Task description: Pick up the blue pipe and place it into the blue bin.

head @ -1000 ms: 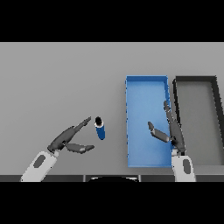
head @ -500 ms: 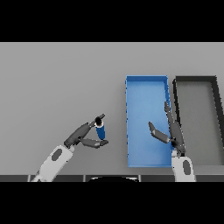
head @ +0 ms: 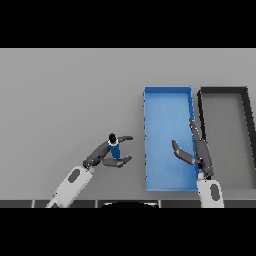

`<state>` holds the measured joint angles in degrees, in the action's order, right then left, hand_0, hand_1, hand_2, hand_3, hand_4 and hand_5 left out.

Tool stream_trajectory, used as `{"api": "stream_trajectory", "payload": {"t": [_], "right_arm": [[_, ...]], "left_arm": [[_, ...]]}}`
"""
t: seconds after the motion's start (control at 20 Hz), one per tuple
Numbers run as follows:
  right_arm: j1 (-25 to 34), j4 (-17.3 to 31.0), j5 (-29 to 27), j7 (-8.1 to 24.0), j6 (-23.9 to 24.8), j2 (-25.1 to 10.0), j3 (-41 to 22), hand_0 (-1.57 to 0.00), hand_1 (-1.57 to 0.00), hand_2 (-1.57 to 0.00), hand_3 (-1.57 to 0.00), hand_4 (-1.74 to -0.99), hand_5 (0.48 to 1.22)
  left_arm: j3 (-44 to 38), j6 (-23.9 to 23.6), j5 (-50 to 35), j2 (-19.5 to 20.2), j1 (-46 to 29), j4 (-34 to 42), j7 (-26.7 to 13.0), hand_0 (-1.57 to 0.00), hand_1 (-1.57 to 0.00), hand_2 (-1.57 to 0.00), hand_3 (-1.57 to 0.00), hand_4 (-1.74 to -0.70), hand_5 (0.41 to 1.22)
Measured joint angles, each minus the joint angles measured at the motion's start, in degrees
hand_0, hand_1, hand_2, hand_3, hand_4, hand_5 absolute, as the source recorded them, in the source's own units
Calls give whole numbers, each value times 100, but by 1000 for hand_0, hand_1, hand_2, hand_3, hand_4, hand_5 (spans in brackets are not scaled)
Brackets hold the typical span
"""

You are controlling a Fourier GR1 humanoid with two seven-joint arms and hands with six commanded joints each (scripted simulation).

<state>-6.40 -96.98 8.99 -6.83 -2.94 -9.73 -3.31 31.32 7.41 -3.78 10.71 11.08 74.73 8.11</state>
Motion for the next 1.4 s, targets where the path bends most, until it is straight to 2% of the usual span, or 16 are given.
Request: {"api": "stream_trajectory", "payload": {"t": [0.1,0.15,0.25,0.4,0.5,0.75,0.85,1.2,1.3,1.4], "right_arm": [[16,16,-79,29,-46,-72,71,1,1,1,1,-1219,657],[79,46,-89,37,-50,-77,80,1,1,1,1,-1224,658],[90,45,-105,10,-41,-19,60,1,1,1,1,-1233,660],[116,71,-107,123,-51,24,28,1,1,1,1,-1222,646],[104,94,-123,159,-57,30,37,1,1,1,1,-1220,635],[165,64,-178,127,-82,33,50,1,1,1,1,-1226,636],[154,93,-61,221,-27,24,21,1,1,1,1,-1213,639],[159,167,54,66,50,-49,68,1,1,1,1,-1158,643],[167,94,29,56,30,-48,58,1,1,1,1,-1151,643],[106,108,94,14,73,-52,52,1,1,1,1,-1141,643]], "left_arm": [[-100,1,-170,-140,38,-67,44,-602,-752,-865,-908,-1439,910],[-83,-37,-163,-168,12,-34,1,-796,-915,-1006,-1030,-1497,972],[10,-14,-101,-237,-32,-23,12,-1075,-1151,-1210,-1194,-1580,1062],[49,-104,3,-185,11,94,91,-1317,-1356,-1386,-1378,-1513,1139],[82,-185,133,-266,-61,224,270,-1408,-1434,-1453,-1448,-1492,1169],[-33,-245,112,-443,48,633,345,-1518,-1526,-1532,-1531,-1469,1204],[-77,-213,97,-441,124,849,250,-1537,-1542,-1546,-1545,-1467,1210],[-21,28,64,-550,383,1550,-277,-1564,-1565,-1566,-1566,-1466,1219],[-28,73,124,-594,439,1506,-462,-1566,-1567,-1568,-1568,-1467,1220],[-62,148,143,-547,361,1570,-415,-1568,-1569,-1569,-1569,-1466,1220]]}}
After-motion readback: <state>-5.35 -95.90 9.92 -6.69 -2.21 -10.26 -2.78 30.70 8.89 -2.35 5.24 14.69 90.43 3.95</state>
